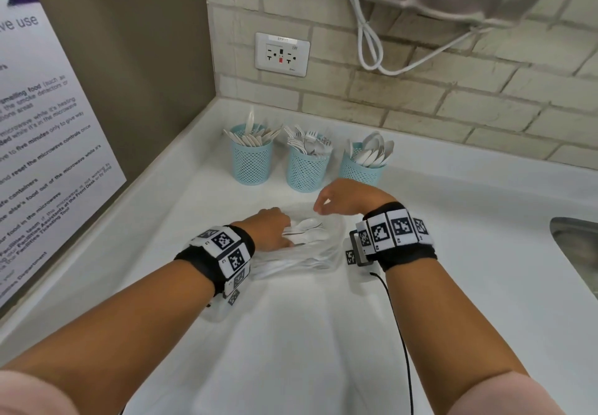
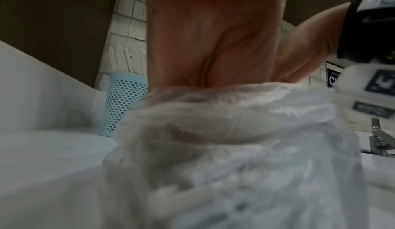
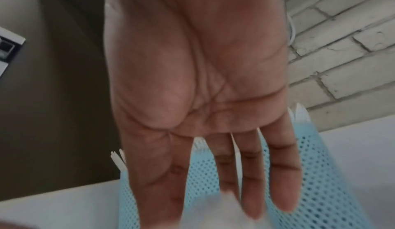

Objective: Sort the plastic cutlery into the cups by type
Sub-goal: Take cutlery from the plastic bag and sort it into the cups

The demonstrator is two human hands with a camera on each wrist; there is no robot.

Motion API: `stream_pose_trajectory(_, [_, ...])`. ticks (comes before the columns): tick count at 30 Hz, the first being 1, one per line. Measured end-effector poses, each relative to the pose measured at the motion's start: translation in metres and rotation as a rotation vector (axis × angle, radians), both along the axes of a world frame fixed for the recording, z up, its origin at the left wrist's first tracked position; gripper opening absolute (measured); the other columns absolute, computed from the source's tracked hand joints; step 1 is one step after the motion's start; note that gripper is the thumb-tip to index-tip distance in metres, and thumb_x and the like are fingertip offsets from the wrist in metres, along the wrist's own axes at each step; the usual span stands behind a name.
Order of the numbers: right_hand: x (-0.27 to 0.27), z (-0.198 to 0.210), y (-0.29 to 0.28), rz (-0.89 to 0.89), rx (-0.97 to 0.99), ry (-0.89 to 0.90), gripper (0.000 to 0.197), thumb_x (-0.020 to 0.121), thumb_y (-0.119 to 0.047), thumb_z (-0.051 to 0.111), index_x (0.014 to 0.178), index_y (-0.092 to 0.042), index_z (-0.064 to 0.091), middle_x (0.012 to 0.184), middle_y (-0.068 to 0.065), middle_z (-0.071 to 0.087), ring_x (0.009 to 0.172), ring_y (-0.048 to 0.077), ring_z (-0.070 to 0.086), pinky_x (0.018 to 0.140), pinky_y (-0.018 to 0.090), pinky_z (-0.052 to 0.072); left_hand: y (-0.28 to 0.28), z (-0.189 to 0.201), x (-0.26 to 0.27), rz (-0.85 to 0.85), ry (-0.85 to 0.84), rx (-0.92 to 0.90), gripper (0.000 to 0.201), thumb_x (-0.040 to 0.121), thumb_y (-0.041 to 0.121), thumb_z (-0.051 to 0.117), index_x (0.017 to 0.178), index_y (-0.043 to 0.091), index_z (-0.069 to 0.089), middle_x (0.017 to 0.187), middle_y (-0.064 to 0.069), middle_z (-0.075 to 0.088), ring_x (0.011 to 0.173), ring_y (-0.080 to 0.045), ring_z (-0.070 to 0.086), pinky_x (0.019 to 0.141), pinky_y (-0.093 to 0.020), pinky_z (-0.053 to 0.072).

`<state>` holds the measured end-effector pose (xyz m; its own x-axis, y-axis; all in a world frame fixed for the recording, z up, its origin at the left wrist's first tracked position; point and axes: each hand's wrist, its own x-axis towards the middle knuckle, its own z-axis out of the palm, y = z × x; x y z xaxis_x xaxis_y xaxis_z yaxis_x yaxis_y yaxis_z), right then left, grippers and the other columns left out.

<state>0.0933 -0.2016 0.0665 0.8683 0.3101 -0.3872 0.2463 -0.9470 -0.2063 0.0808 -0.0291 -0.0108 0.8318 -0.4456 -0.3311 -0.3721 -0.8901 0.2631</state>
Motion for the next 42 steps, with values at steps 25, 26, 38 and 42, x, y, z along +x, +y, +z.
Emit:
stream_pose_trajectory(25, [-0.010,-0.043,-0.002,-0.221,0.025,0.109,0.076,0.086,-0.010,0.059,0.150,-0.017,0.019,0.155,0.004,0.024,0.139,0.023,0.030,0.109,0.032,0.031,0.009,-0.001,0.006,0.043,-0.103,-0.167,0.018,0.093,0.023,0.053,0.097,0.007,0.059,0.096,-0.006,0.058,0.084,-0.021,0.051,0.070,-0.024,0.034])
stream_pose_trajectory(26, [-0.010,-0.042,-0.002,-0.232,0.044,0.114,0.077,0.085,-0.010,0.060,0.150,-0.017,0.020,0.155,0.004,0.025,0.138,0.023,0.033,0.108,0.033,0.032,0.009,-0.001,0.005,0.046,-0.104,-0.169,0.018,0.093,0.023,0.052,0.094,0.006,0.058,0.090,-0.006,0.055,0.081,-0.019,0.049,0.068,-0.025,0.033])
stream_pose_trajectory(38, [-0.011,-0.042,-0.007,-0.298,0.173,0.157,0.077,0.082,-0.003,0.061,0.148,-0.021,0.026,0.151,0.001,0.033,0.104,0.014,0.055,0.083,0.021,0.043,0.011,0.002,0.008,0.150,-0.081,-0.247,0.042,0.088,0.029,0.064,0.057,0.018,0.036,0.060,0.004,0.039,0.056,-0.013,0.037,0.049,-0.023,0.023])
stream_pose_trajectory(42, [-0.010,-0.040,-0.007,-0.284,0.188,0.153,0.076,0.083,-0.003,0.061,0.148,-0.020,0.026,0.150,0.001,0.034,0.082,0.008,0.056,0.070,0.016,0.045,0.012,0.001,0.006,0.142,-0.040,-0.250,0.030,0.092,0.030,0.057,0.071,0.011,0.044,0.074,0.000,0.046,0.074,-0.019,0.044,0.055,-0.026,0.028])
